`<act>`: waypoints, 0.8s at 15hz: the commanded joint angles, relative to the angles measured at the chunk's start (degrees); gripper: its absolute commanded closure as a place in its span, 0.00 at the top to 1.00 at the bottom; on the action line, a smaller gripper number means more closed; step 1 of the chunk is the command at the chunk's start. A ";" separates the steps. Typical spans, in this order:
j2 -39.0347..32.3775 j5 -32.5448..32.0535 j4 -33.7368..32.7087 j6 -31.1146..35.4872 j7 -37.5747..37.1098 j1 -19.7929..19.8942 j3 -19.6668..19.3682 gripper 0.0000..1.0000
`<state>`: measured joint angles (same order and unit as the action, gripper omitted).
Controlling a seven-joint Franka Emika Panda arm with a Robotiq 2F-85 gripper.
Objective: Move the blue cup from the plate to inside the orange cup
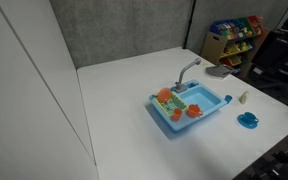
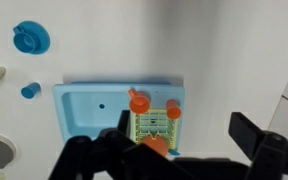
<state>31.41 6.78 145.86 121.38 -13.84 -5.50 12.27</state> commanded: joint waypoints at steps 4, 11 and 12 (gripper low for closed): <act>-4.72 -0.38 -4.84 -1.98 -1.41 3.00 -4.34 1.00; -7.77 -1.11 -6.13 -0.76 -1.79 6.84 -7.31 1.00; -8.22 -1.27 -6.27 -0.61 -1.76 7.34 -7.72 1.00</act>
<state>25.36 6.77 141.85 121.29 -14.41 0.77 5.71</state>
